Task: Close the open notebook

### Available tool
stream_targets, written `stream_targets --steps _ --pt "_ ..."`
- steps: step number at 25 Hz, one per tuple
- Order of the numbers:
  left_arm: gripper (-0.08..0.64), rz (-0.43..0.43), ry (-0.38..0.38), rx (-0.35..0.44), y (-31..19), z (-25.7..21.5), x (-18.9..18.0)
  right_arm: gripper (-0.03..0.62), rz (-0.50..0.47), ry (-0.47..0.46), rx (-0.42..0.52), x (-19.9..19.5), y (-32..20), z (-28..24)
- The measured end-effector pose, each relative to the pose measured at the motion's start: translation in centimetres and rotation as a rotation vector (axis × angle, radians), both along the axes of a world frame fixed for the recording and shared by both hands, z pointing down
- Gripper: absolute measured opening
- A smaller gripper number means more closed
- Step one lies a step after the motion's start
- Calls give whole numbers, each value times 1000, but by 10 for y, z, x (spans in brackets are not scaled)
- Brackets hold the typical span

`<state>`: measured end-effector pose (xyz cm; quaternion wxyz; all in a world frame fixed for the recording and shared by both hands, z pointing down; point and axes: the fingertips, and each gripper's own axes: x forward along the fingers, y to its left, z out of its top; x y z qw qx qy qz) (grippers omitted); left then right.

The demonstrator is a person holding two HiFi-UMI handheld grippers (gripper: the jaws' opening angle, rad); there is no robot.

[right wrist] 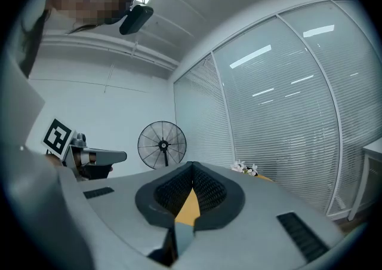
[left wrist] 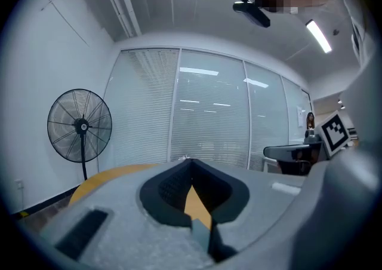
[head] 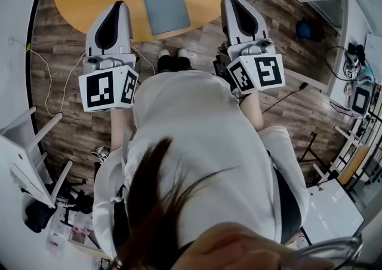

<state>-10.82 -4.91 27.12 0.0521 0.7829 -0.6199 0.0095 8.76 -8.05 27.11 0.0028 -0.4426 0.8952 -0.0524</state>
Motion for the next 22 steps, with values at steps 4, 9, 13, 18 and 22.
stream_targets --steps 4,9,13,18,22 --pt "15 -17 15 -9 14 2 0 2 -4 22 8 3 13 -2" --pt "15 -24 16 0 22 5 4 2 18 27 -2 15 22 1" --pt "15 -21 33 9 23 10 17 2 23 29 4 25 26 4" --pt "15 -17 31 27 30 10 31 2 19 24 -5 34 31 12" --pt "15 -19 34 44 31 7 39 2 12 13 8 39 33 9"
